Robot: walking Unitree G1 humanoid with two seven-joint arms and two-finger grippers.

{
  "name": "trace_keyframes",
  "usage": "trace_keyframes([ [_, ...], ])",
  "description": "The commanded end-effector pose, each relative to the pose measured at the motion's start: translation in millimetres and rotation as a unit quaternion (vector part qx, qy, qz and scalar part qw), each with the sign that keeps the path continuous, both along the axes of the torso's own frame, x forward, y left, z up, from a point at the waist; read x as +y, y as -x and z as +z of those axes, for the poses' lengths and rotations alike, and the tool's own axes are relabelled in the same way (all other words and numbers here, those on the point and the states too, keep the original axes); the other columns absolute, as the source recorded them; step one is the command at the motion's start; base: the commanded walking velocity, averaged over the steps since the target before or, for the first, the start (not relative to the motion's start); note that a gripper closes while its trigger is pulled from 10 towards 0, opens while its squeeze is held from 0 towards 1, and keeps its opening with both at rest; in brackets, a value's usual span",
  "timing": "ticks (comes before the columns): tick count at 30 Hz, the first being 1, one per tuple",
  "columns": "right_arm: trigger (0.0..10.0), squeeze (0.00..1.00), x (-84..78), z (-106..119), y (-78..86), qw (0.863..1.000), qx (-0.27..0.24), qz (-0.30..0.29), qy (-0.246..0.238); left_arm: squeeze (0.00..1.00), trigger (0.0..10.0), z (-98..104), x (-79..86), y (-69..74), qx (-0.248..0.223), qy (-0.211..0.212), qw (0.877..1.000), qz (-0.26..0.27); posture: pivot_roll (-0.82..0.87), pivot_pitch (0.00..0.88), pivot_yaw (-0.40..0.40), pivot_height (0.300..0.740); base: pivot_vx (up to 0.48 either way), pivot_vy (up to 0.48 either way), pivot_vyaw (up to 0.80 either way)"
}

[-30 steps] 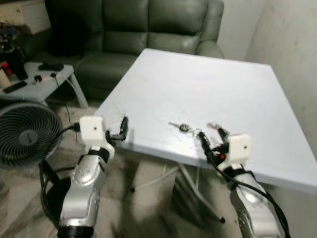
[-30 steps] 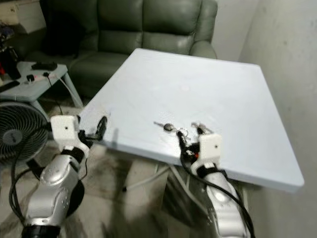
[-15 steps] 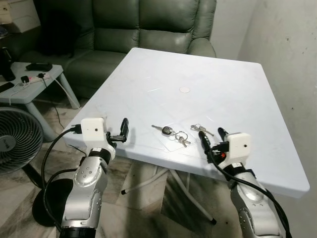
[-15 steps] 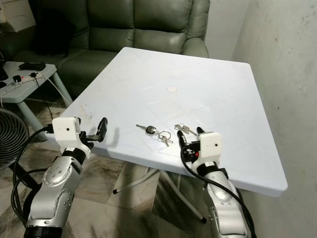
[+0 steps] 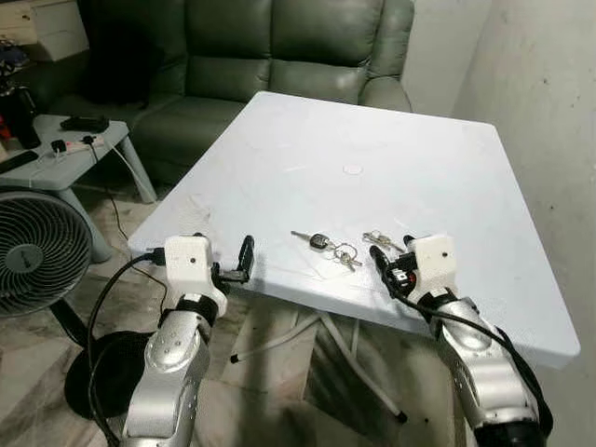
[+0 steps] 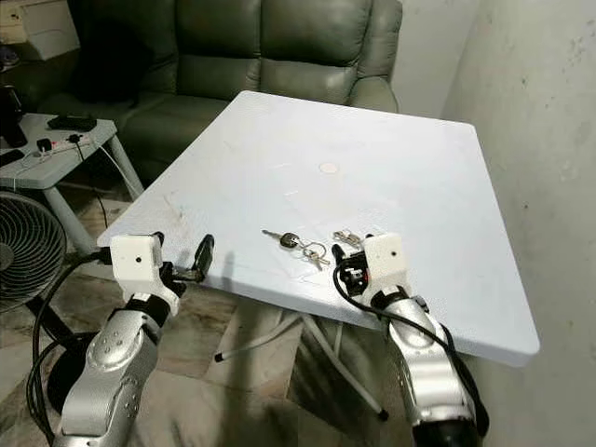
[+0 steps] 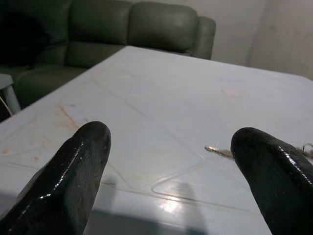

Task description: Hang keys on a hook

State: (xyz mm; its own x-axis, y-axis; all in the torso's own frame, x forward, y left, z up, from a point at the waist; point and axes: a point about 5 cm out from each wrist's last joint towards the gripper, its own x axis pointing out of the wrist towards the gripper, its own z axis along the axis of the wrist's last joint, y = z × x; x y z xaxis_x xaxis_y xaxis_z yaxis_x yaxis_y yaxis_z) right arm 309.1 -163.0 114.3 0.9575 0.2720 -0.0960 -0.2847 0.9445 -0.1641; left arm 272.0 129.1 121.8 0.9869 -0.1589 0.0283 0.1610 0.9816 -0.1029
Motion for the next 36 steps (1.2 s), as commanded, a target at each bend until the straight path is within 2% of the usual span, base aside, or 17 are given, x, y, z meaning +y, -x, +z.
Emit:
trace_keyframes([
  [1, 10.0, 0.0, 1.0, 2, -4.6, 1.0, 0.009, 0.012, 0.015, 0.0, 10.0, 5, -1.9, 3.0, -0.012, -0.007, 1.0, -0.008, 0.06, 0.0, -0.029, 0.74, 0.0, 0.0, 0.0],
  [9, 10.0, 0.0, 5.2, 10, -14.8, 0.999, 0.006, 0.051, 0.019, 0.0, 10.0, 8, -8.3, 13.4, -0.015, -0.012, 0.999, -0.026, 0.07, 0.035, -0.044, 0.74, 0.0, 0.0, 0.0],
  [12, 10.0, 0.0, 13.7, 11, -20.2, 0.998, 0.008, 0.067, 0.015, 0.0, 10.0, 7, -14.0, 17.4, -0.018, -0.03, 0.998, -0.049, 0.09, 0.064, -0.053, 0.74, 0.0, 0.0, 0.0],
  [18, 10.0, 0.0, 27.9, 12, -27.1, 0.995, 0.028, 0.091, -0.032, 0.0, 10.0, 8, -16.6, 21.1, -0.016, -0.032, 0.998, -0.059, 0.09, 0.089, -0.054, 0.74, 0.0, 0.0, 0.0],
  [19, 10.0, 1.0, 30.6, 14, -30.5, 0.995, 0.024, 0.091, -0.042, 0.0, 10.0, 9, -17.1, 21.7, -0.015, -0.03, 0.998, -0.06, 0.09, 0.096, -0.052, 0.74, 0.0, 0.0, 0.0],
  [25, 10.0, 1.0, 38.7, 18, -35.6, 0.993, 0.022, 0.106, -0.049, 0.0, 10.0, 9, -19.0, 26.7, -0.01, -0.03, 0.998, -0.062, 0.1, 0.117, -0.051, 0.74, 0.0, 0.0, 0.0],
  [27, 10.0, 1.0, 41.8, 19, -40.0, 0.994, 0.025, 0.106, -0.031, 0.0, 10.0, 8, -18.8, 29.1, -0.005, -0.03, 0.998, -0.063, 0.1, 0.126, -0.053, 0.74, 0.0, 0.0, 0.0],
  [28, 10.0, 0.0, 43.5, 20, -42.2, 0.994, 0.023, 0.107, -0.028, 0.0, 10.0, 7, -18.6, 31.0, -0.004, -0.03, 0.998, -0.063, 0.11, 0.13, -0.053, 0.74, 0.0, 0.0, 0.0],
  [36, 10.0, 0.0, 49.4, 22, -48.6, 0.992, 0.028, 0.116, -0.031, 0.0, 10.0, 7, -16.2, 35.6, 0.004, -0.033, 0.998, -0.057, 0.12, 0.148, -0.058, 0.74, 0.0, 0.0, 0.0],
])
